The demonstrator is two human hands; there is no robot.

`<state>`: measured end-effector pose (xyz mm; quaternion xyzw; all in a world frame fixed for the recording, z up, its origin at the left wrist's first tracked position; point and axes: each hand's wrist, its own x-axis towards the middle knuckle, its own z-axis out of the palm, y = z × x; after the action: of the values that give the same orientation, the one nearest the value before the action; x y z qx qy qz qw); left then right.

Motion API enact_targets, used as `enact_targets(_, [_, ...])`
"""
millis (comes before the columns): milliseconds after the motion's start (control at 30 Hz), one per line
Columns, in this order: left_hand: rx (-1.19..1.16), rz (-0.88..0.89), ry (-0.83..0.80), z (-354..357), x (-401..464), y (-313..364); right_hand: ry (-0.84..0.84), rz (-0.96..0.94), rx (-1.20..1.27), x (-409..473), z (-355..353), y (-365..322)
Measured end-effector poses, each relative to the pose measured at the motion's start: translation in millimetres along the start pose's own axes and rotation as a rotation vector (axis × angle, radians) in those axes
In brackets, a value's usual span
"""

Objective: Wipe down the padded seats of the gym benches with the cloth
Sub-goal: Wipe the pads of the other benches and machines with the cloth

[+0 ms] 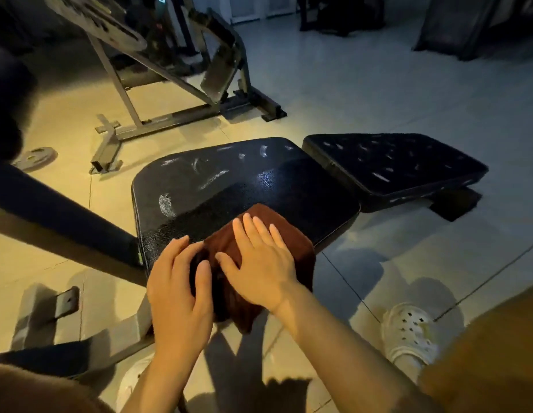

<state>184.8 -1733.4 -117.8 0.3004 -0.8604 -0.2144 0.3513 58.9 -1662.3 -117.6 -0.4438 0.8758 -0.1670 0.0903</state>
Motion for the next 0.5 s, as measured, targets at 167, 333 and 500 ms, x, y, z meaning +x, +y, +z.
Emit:
enact_targets(167, [0.037,0.020,0.015,-2.0,0.3,3.3,0.002,0.246,-0.039,51.7,-34.1,76.0])
enact_targets(333, [0.024,-0.010,0.056,0.0,-4.7,3.2,0.032,0.415,-0.065,78.7,-51.3,126.9])
enact_targets(500, [-0.108,-0.173,0.181,4.2,-23.2,26.4,0.008,0.300,-0.154,78.5,-41.6,93.1])
